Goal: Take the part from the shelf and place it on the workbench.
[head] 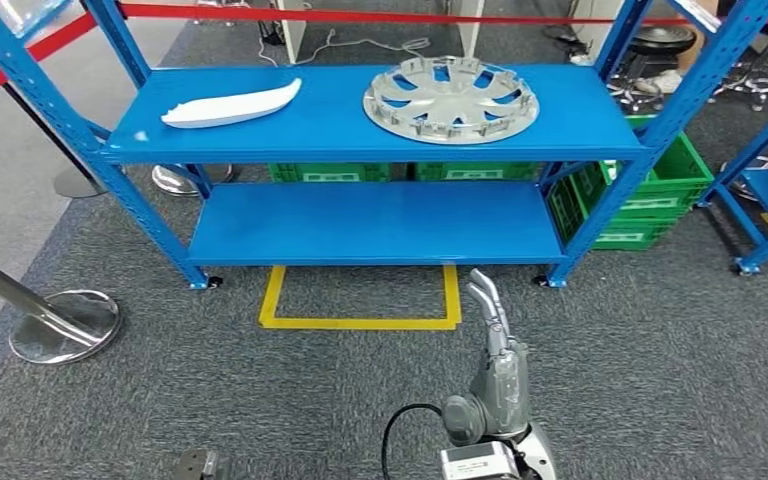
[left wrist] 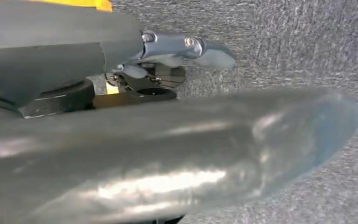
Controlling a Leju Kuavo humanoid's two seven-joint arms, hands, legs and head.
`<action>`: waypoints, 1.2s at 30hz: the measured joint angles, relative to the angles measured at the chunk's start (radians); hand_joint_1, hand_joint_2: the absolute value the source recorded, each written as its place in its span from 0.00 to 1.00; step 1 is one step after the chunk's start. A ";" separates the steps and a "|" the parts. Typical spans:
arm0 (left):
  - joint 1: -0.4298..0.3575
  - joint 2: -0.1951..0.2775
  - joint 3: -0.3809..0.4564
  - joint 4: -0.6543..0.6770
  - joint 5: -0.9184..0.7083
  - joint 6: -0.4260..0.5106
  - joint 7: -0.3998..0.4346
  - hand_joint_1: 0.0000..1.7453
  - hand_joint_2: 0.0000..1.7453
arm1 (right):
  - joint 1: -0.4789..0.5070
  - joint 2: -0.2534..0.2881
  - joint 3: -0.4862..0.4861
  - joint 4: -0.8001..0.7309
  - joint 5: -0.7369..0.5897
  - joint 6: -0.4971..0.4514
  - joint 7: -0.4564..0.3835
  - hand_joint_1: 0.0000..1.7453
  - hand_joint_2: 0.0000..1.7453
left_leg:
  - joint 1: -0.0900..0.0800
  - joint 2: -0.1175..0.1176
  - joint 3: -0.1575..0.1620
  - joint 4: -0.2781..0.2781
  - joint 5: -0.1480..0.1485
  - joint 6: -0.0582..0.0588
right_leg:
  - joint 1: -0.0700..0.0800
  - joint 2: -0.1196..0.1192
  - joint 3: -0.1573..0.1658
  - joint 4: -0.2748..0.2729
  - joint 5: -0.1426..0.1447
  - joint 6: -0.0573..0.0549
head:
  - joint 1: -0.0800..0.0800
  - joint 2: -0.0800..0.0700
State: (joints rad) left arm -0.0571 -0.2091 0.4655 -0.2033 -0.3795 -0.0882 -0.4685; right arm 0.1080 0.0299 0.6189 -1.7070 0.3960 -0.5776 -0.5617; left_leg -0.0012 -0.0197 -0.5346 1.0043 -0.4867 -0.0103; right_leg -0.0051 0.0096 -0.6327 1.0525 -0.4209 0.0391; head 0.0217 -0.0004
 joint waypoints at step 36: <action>-0.001 -0.006 0.019 -0.001 -0.039 0.025 0.038 0.00 0.00 | -0.001 0.008 -0.003 -0.011 0.017 0.051 -0.017 0.00 0.00 | 0.004 0.007 0.039 0.060 -0.105 -0.031 | -0.001 -0.004 0.002 -0.012 -0.003 -0.028 | -0.008 0.000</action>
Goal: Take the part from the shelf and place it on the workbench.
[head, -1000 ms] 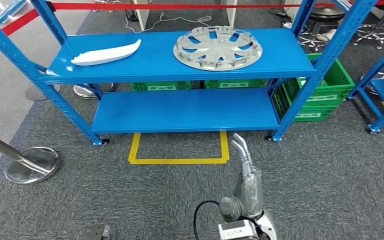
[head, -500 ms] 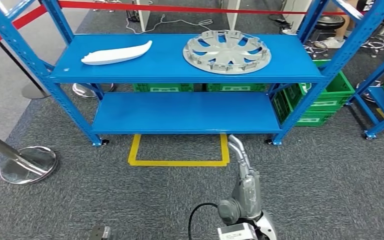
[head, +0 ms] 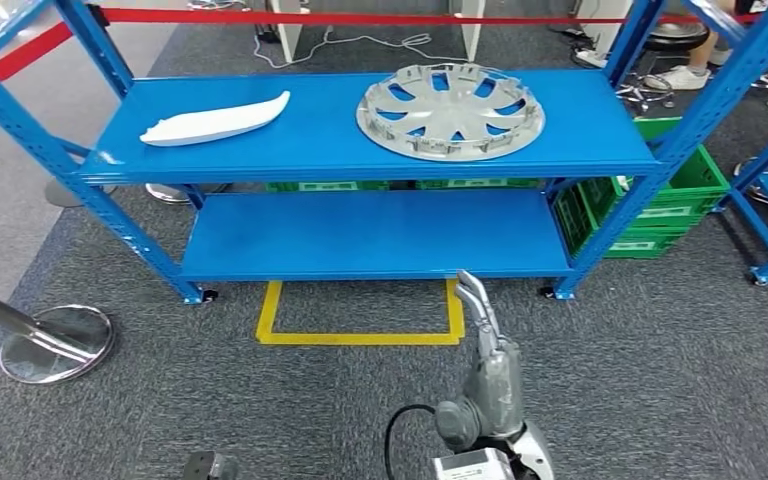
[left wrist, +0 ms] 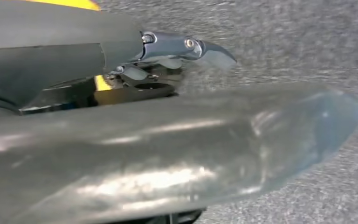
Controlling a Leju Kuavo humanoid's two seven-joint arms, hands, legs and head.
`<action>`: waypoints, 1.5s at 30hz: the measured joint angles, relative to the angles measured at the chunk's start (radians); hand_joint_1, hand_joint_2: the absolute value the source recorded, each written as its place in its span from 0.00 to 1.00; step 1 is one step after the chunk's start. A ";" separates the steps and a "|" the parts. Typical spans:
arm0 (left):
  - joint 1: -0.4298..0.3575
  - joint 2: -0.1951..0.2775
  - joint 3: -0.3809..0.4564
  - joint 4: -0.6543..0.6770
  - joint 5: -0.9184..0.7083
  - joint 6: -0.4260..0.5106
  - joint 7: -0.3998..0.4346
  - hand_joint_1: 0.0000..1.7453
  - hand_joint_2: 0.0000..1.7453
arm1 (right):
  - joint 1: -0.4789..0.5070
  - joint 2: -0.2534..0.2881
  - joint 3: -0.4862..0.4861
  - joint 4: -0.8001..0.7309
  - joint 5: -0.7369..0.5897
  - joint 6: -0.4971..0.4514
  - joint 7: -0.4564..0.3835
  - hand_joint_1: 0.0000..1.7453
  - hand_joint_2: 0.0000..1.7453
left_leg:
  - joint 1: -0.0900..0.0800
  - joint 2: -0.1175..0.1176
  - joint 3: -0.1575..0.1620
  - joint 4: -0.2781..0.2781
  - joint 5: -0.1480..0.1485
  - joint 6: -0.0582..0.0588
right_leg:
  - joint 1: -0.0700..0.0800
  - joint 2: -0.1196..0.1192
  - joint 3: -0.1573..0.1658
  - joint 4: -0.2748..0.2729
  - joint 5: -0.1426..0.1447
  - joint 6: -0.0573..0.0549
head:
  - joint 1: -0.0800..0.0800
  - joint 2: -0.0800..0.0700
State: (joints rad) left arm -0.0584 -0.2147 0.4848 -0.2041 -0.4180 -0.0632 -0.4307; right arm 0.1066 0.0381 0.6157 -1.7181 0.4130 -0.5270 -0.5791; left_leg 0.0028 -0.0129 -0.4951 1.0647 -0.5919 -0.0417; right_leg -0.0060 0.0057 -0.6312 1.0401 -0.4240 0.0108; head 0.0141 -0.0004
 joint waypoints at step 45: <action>-0.002 -0.005 0.027 -0.002 -0.021 0.006 0.035 0.00 0.00 | 0.005 0.008 -0.016 -0.013 0.008 -0.001 0.002 0.00 0.00 | 0.007 0.002 -0.102 -0.054 0.152 0.032 | 0.010 0.007 0.062 0.020 -0.095 0.030 | 0.007 0.000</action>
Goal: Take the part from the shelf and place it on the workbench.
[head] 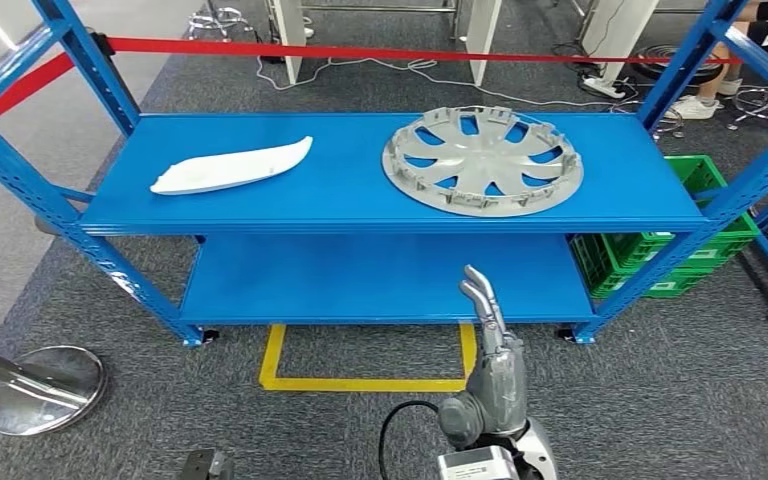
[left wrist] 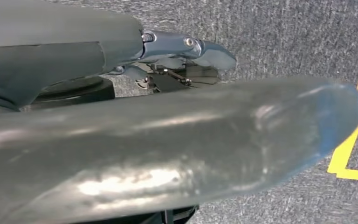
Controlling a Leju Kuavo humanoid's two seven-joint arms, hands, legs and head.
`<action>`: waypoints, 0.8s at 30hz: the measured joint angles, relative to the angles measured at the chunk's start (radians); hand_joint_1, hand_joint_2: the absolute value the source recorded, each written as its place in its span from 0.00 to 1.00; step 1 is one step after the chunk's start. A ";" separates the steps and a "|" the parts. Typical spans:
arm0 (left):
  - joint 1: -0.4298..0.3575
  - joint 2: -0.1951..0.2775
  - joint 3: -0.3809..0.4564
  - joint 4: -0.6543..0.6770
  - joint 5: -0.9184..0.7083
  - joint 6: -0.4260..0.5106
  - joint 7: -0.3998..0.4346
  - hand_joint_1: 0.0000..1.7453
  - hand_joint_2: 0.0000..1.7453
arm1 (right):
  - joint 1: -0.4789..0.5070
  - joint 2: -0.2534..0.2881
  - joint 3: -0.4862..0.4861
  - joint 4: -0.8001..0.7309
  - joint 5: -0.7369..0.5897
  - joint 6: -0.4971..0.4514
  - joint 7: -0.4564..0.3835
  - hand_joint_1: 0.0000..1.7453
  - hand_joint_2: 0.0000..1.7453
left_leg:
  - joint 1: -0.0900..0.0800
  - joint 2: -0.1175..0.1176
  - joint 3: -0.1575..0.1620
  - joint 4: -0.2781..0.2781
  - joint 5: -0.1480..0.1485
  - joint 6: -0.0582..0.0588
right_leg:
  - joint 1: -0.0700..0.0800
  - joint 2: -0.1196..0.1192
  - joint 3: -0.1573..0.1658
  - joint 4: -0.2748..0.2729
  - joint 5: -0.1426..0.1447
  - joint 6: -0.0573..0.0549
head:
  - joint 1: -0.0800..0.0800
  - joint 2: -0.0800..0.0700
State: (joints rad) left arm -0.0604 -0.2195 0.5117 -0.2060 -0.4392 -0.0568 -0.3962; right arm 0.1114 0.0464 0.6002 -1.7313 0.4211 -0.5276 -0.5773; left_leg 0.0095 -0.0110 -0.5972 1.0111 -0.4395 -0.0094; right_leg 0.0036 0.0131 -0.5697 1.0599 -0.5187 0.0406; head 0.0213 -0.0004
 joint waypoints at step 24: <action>0.002 0.002 0.006 0.000 -0.011 -0.014 -0.002 0.00 0.00 | 0.000 0.006 -0.005 -0.001 0.001 0.012 0.004 0.00 0.00 | -0.004 0.001 -0.092 0.120 0.024 -0.037 | -0.003 0.001 0.070 -0.036 -0.004 -0.033 | -0.004 0.000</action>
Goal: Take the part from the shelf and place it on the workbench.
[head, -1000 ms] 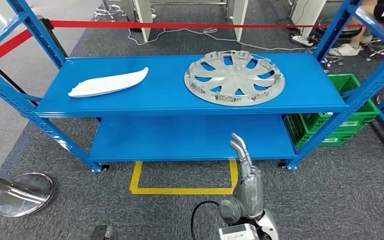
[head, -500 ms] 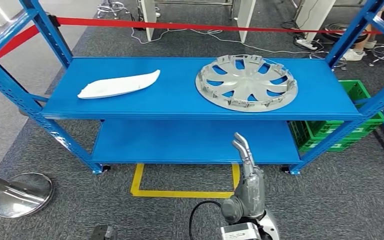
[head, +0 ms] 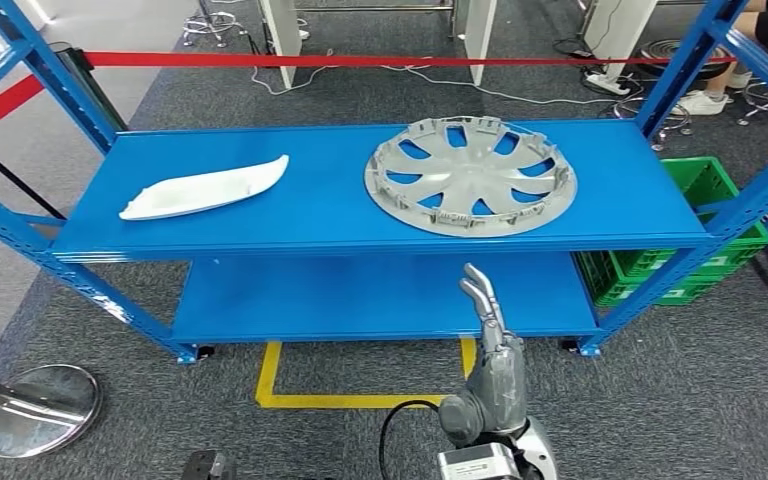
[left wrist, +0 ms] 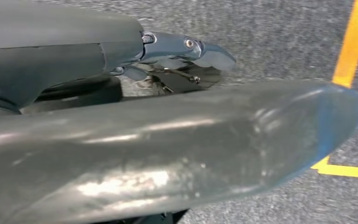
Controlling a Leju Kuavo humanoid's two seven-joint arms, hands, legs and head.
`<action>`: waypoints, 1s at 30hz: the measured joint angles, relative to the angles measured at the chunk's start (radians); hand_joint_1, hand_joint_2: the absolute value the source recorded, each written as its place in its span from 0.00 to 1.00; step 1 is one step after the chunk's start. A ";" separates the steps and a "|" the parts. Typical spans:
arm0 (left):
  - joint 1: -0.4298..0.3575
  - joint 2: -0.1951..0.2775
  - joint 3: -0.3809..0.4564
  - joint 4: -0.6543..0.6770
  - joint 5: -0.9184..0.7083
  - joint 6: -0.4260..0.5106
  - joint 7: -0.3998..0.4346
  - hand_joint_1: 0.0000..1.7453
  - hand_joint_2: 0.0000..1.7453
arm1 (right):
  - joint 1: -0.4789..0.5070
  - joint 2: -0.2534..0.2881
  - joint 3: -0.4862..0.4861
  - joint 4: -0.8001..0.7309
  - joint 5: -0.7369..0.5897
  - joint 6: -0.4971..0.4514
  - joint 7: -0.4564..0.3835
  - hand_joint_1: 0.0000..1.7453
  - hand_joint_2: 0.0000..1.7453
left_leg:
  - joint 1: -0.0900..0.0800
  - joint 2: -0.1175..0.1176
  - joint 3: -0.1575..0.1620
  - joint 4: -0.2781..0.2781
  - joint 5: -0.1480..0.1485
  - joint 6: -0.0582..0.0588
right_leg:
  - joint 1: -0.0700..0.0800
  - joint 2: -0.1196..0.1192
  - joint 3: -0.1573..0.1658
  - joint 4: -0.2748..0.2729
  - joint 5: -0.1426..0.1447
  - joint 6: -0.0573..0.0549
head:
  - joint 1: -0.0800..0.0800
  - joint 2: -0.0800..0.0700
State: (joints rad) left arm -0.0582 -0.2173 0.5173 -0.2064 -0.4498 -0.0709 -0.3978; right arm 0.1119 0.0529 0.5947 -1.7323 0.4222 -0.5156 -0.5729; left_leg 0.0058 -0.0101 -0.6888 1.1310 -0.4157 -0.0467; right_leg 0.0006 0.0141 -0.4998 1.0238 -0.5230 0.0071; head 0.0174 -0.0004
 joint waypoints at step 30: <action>-0.003 -0.006 0.040 0.000 0.010 0.005 0.040 0.00 0.00 | 0.001 0.003 -0.005 -0.006 0.029 -0.011 0.006 0.00 0.00 | 0.001 -0.001 -0.009 0.041 -0.014 0.003 | -0.005 -0.001 -0.025 0.010 0.015 -0.003 | 0.003 0.000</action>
State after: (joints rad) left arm -0.0608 -0.2229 0.5569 -0.2064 -0.4398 -0.0661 -0.3578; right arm 0.1129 0.0561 0.5901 -1.7380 0.4512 -0.5269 -0.5667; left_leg 0.0073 -0.0108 -0.6976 1.1723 -0.4293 -0.0438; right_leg -0.0046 0.0126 -0.5252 1.0335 -0.5078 0.0037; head 0.0205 -0.0004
